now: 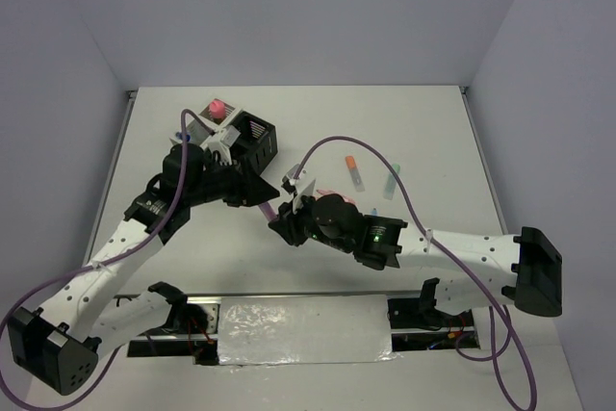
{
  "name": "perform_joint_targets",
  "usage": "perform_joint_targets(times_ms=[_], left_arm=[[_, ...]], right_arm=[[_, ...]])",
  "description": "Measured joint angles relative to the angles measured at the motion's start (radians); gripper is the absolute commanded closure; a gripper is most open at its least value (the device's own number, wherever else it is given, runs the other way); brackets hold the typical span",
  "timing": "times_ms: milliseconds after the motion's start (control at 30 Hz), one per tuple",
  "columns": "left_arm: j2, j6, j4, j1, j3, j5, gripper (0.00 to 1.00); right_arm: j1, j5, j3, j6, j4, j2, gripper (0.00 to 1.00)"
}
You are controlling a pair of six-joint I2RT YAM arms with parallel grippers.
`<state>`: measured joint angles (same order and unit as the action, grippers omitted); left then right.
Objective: Sort the stationery into containers
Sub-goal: Pick up the pen from the center of the board.
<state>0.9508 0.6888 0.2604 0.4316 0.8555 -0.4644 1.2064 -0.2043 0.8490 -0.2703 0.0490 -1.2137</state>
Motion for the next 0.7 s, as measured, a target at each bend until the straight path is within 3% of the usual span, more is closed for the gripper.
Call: perform_joint_targets(times_ms=[67, 200, 233, 300, 400, 467, 533, 700], left_arm=[[0.002, 0.001, -0.009, 0.011, 0.0, 0.002, 0.49], [0.009, -0.001, -0.016, 0.025, 0.0, 0.021, 0.7], [0.012, 0.004, -0.018, 0.025, 0.0, 0.021, 0.84], [0.021, 0.007, -0.028, 0.028, 0.002, 0.022, 1.0], [0.037, 0.006, -0.03, 0.03, 0.009, 0.021, 1.0], [0.05, 0.004, -0.035, 0.031, 0.016, 0.024, 1.0], [0.064, -0.007, -0.029, 0.038, 0.034, 0.055, 1.0], [0.156, -0.049, 0.04, 0.038, 0.195, 0.291, 1.0]], right_arm=[[0.0, -0.019, 0.0, 0.006, -0.001, 0.001, 1.0], [0.0, -0.053, 0.0, 0.008, -0.008, 0.001, 1.0], [0.0, -0.058, 0.0, 0.008, -0.009, 0.001, 1.0], [0.0, -0.068, 0.0, 0.011, -0.014, -0.001, 1.0], [0.0, -0.081, 0.0, 0.011, -0.019, -0.001, 0.97], [-0.016, -0.07, -0.006, 0.007, -0.014, 0.003, 0.42], [-0.055, -0.024, -0.026, -0.01, 0.004, 0.021, 0.01], [-0.203, 0.027, -0.126, -0.063, -0.004, 0.146, 0.0]])
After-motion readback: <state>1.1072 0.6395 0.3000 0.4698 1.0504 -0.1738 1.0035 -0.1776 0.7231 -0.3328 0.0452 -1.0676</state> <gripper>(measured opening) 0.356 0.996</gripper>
